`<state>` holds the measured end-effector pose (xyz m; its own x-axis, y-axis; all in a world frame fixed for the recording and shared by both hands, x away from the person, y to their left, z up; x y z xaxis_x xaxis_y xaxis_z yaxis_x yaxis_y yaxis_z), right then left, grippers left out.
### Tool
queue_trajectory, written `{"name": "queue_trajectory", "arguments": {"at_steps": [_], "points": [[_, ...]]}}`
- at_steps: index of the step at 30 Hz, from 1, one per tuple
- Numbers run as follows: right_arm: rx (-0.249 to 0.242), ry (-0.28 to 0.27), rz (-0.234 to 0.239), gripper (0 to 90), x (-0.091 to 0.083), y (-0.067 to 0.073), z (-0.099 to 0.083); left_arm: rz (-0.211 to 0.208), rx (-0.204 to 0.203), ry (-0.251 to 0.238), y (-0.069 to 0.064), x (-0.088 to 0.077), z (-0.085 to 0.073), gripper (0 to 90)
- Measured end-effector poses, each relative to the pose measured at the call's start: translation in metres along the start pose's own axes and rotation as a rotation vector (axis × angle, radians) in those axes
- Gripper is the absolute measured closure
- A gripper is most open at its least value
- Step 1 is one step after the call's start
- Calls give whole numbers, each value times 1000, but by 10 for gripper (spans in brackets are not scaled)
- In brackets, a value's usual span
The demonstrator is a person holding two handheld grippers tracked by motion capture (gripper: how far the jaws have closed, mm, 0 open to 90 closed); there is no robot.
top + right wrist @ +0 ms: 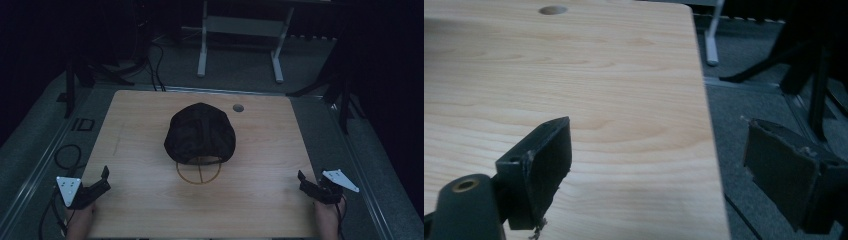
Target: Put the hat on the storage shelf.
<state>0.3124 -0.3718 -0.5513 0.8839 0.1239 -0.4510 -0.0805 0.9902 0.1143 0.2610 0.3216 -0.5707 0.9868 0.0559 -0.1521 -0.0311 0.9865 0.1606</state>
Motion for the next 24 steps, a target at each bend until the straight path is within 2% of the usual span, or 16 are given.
{"name": "queue_trajectory", "arguments": {"at_steps": [2, 6, 11, 19, 24], "points": [[26, -3, -13, 121, -1, -5, -1, 0, 0, 0, 0, 0, 0, 18], [37, -3, -56, 121, -1, -12, -7, 0, -2, -4, 0, 0, 0, 18], [61, 13, -77, 122, 0, -18, -13, 0, -4, -5, 0, 0, 0, 18], [110, -28, -119, 129, -3, -29, -16, 0, -8, -7, 1, 0, 0, 18], [95, -24, -134, 129, -2, -30, -17, 2, -12, -8, 1, 0, 0, 18]]}}
Point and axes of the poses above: each handheld gripper's, and its own axes: x roughly forward along the jaws, z roughly out of its top, y roughly to its left, the point moved 4 cm from there along x, roughly forward along the jaws, and after that the axes turned 9 degrees about x, right-handed, at the moved point
